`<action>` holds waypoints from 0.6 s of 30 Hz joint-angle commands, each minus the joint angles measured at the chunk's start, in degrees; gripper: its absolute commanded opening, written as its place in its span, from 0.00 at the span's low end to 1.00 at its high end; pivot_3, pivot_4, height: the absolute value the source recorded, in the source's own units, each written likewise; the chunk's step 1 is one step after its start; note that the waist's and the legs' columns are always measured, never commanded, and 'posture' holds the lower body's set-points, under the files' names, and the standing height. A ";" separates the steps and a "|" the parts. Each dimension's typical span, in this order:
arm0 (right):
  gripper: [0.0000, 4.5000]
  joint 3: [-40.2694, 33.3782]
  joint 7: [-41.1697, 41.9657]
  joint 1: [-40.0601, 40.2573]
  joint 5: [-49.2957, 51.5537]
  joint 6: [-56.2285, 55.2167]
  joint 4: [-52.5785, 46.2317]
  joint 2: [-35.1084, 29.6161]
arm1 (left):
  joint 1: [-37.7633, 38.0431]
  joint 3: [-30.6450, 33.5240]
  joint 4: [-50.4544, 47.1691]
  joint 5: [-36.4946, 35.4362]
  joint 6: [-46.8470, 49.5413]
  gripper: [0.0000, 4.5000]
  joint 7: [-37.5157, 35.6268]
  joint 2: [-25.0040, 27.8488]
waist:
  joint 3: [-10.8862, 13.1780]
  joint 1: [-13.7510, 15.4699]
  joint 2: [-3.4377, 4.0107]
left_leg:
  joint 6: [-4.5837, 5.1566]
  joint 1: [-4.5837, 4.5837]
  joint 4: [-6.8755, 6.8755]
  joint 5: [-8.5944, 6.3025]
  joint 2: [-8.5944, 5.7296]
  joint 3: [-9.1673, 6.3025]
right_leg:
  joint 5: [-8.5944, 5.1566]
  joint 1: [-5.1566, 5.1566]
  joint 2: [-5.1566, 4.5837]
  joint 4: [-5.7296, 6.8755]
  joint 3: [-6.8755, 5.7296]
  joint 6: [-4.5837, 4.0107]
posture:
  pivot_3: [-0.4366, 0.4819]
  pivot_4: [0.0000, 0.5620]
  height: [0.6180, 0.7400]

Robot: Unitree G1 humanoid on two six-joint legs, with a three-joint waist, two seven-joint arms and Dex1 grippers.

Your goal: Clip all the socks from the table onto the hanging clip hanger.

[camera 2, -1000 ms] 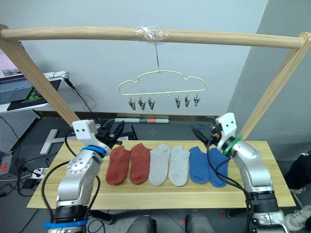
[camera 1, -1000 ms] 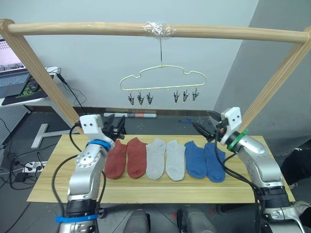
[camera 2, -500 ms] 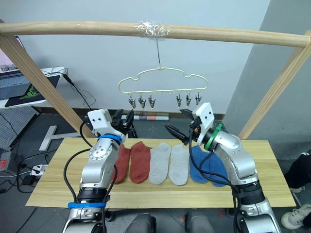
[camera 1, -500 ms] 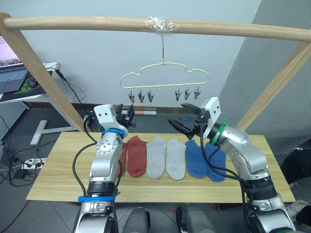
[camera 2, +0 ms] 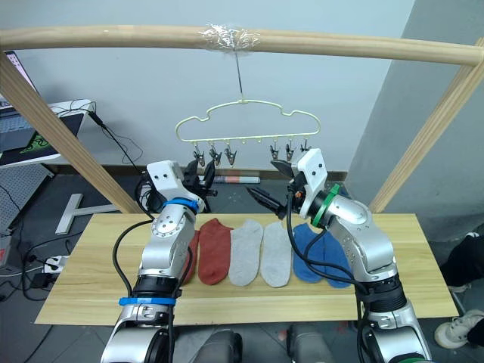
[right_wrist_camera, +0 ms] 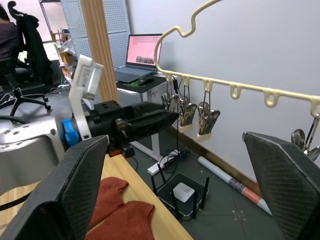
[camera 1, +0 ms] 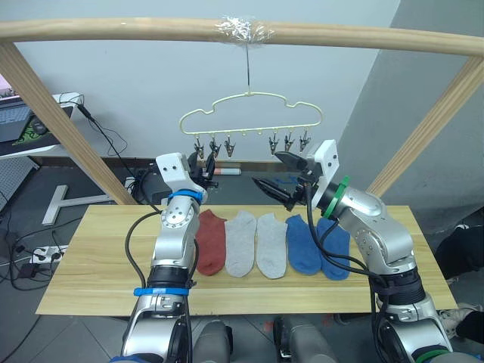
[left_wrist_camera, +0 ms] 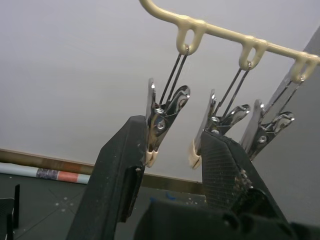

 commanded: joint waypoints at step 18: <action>1.00 -1.02 -0.26 -2.97 1.89 1.37 -2.79 0.16 | -4.82 1.24 3.31 0.63 -4.94 0.45 2.31 0.31 | 0.43 -0.03 -0.05 | 0.00 -0.16 0.01 0.00 0.01 0.00 | 0.01 -0.17 -0.01 0.05 -0.01 0.01 | 0.41 0.39 1.00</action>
